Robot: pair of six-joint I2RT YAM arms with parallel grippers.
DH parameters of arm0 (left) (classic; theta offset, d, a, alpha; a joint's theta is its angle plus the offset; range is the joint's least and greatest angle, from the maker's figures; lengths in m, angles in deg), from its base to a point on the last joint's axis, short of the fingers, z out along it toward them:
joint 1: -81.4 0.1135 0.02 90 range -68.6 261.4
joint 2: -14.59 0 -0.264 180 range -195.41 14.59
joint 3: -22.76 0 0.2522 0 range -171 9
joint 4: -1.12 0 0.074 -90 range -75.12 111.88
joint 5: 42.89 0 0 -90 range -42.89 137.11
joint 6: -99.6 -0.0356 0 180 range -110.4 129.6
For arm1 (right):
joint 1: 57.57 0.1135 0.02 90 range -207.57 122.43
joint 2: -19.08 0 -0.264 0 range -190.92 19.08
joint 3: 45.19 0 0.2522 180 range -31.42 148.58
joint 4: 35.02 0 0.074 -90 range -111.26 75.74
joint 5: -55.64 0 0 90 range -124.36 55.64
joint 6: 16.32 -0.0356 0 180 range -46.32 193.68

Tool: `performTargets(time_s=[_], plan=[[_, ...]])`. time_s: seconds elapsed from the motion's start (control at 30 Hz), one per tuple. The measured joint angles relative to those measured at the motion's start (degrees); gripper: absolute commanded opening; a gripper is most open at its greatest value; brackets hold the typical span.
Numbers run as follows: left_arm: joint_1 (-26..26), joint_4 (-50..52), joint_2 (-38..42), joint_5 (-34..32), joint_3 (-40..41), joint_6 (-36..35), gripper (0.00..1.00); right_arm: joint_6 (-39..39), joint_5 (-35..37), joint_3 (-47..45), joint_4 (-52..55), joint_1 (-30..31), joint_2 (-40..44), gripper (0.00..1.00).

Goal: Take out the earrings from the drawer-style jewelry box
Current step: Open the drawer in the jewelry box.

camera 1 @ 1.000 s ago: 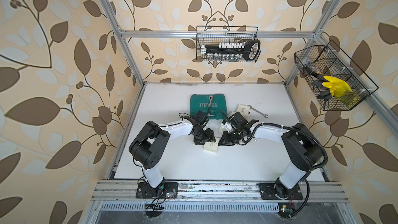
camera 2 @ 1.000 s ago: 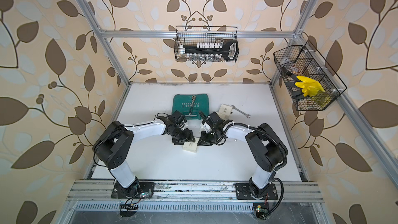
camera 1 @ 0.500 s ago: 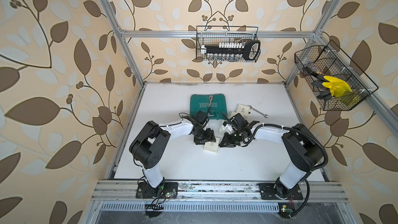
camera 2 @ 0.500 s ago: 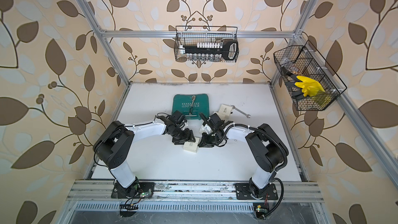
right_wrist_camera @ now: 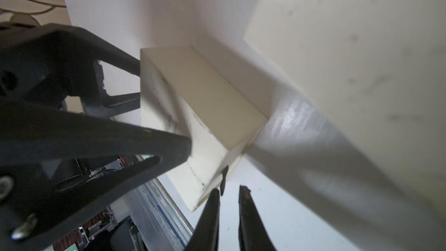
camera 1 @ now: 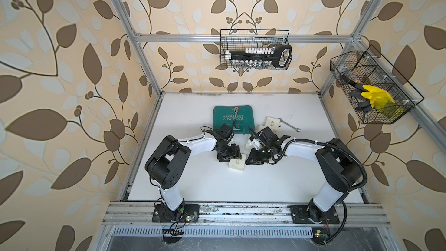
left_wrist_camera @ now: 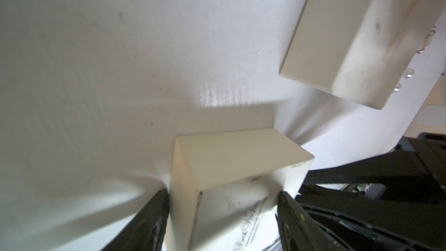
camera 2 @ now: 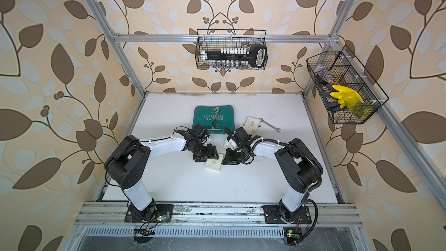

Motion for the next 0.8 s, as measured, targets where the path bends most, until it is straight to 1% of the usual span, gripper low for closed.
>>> performTargets(time_s=[0.17, 0.27, 0.4, 0.43, 0.5, 0.6, 0.8], plan=[[-0.44, -0.11, 0.0, -0.13, -0.11, 0.02, 0.72, -0.39, -0.13, 0.0, -0.87, 0.0, -1.2, 0.17], [-0.46, -0.09, 0.0, -0.17, -0.11, 0.02, 0.72, -0.66, -0.24, 0.0, -1.2, 0.0, -1.57, 0.15], [-0.46, -0.07, 0.0, -0.24, -0.15, 0.02, 0.72, -1.33, -0.96, 0.0, -2.05, -0.02, -1.57, 0.02], [-0.46, -0.07, 0.0, -0.26, -0.15, 0.02, 0.71, -1.22, -1.05, 0.0, -2.38, 0.0, -1.57, 0.0], [-0.5, -0.04, 0.0, -0.37, -0.15, 0.02, 0.71, -1.46, -1.18, 0.0, -2.45, -0.02, -1.57, 0.0], [-0.68, 0.17, 0.0, -0.98, -0.33, 0.0, 0.68, -1.46, -0.81, 0.0, -2.34, -0.02, -1.55, 0.0], [-1.05, 2.8, -0.92, -3.23, -2.6, 0.09, 0.66, -1.16, 4.07, 0.94, 1.68, 0.09, -1.07, 0.0]])
